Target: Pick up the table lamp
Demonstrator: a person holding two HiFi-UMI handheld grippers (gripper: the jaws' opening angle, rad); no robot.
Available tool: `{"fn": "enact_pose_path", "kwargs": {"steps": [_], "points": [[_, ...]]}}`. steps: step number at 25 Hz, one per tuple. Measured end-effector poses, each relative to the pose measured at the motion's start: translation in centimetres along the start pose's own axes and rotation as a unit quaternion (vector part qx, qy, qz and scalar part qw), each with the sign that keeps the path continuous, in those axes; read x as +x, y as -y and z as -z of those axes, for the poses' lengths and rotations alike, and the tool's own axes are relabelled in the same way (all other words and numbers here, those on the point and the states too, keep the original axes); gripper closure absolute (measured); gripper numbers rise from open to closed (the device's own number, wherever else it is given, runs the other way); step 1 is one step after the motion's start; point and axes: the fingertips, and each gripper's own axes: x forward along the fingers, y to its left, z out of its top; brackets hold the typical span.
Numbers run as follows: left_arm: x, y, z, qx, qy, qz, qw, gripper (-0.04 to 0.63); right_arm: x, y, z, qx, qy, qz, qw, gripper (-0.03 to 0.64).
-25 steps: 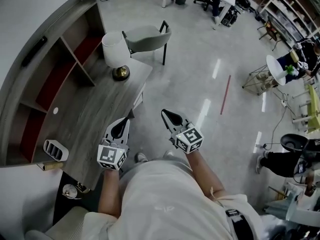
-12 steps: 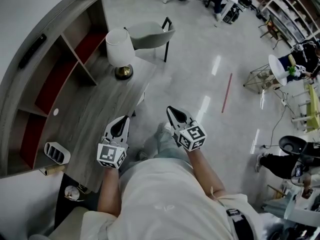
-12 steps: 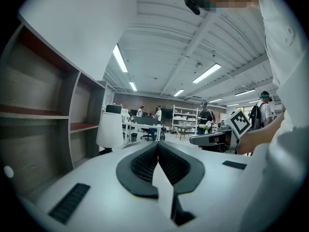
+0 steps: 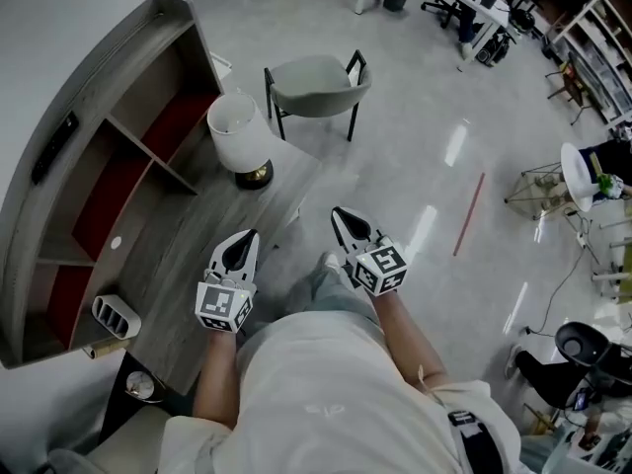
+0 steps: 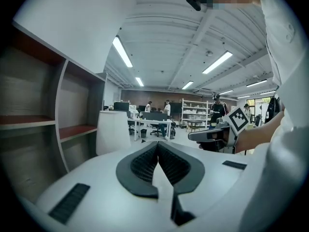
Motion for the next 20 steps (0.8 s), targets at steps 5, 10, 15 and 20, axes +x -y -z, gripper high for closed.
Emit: {"fn": "enact_pose_path", "kwargs": {"steps": [5,10,15,20], "points": [[5.5,-1.3,-1.9,-0.002,-0.006,-0.042,0.9991,0.579,3.9,4.8,-2.2,-0.003,-0.012,-0.048,0.999,0.586],[9.6,-1.8,-2.6,-0.011,-0.017,-0.082,0.9964,0.579,7.0,8.3,-3.4,-0.005,-0.025,-0.1,0.995,0.586],[11.5,-2.2,-1.7,-0.033,-0.033,-0.129,0.9906,0.578,9.9,10.0,-2.9,-0.005,-0.042,-0.149,0.988,0.586],[11.4,-3.4,-0.7,-0.044,-0.051,-0.168,0.9835,0.578,12.6,9.3,-1.8,-0.018,-0.057,-0.193,0.979,0.586]]}}
